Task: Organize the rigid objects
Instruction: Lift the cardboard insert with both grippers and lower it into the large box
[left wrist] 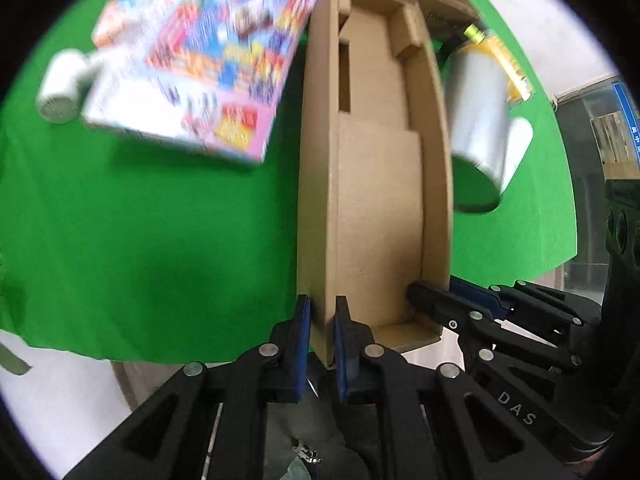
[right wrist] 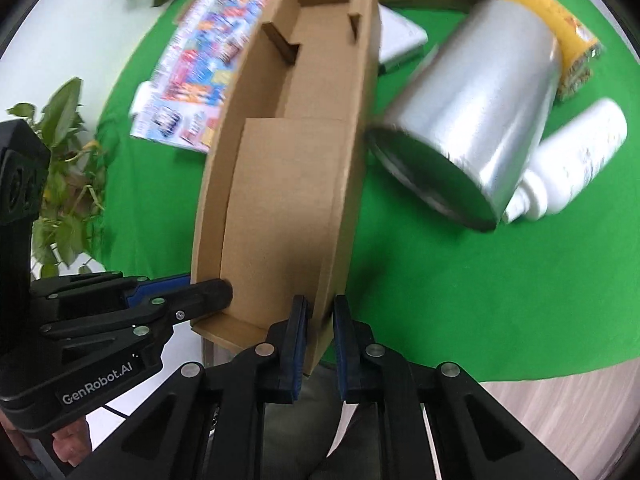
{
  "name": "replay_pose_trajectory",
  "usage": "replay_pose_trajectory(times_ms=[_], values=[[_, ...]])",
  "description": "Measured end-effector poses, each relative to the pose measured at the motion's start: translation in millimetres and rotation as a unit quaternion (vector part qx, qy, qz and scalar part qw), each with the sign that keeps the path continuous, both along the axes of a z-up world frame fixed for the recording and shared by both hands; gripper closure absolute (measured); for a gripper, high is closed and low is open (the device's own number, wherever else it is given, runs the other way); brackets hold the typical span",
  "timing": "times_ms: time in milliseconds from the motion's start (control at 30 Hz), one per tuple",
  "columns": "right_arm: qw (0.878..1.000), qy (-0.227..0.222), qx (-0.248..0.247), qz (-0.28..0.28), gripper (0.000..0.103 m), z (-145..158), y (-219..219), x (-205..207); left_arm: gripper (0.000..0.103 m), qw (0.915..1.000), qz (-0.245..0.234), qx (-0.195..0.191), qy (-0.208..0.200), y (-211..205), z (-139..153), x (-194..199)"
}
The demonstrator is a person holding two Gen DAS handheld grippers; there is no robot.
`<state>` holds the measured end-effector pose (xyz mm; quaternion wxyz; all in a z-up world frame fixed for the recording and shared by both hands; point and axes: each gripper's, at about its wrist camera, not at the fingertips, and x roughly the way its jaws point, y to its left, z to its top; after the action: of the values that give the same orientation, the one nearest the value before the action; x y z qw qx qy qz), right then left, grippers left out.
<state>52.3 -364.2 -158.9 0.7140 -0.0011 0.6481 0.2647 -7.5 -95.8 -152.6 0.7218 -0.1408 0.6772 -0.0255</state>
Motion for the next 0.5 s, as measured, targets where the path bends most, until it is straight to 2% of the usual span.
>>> replay_pose_trajectory(times_ms=[133,267,300,500], values=[[0.999,-0.019,0.031,0.000,0.092,32.3,-4.8,1.1,0.091,0.9988,-0.012,0.021,-0.043,-13.3,48.3,1.8],[0.997,-0.045,0.059,-0.014,0.093,77.4,-20.3,10.0,0.092,0.9951,-0.013,0.045,-0.087,-4.4,95.1,1.6],[0.996,-0.054,0.064,-0.017,0.093,88.0,-22.6,12.1,0.092,0.9939,-0.012,0.048,-0.099,4.6,105.5,-4.2],[0.988,-0.115,0.100,-0.036,0.093,158.7,-31.1,27.3,0.092,0.9823,-0.011,0.066,-0.175,-0.2,156.0,18.3]])
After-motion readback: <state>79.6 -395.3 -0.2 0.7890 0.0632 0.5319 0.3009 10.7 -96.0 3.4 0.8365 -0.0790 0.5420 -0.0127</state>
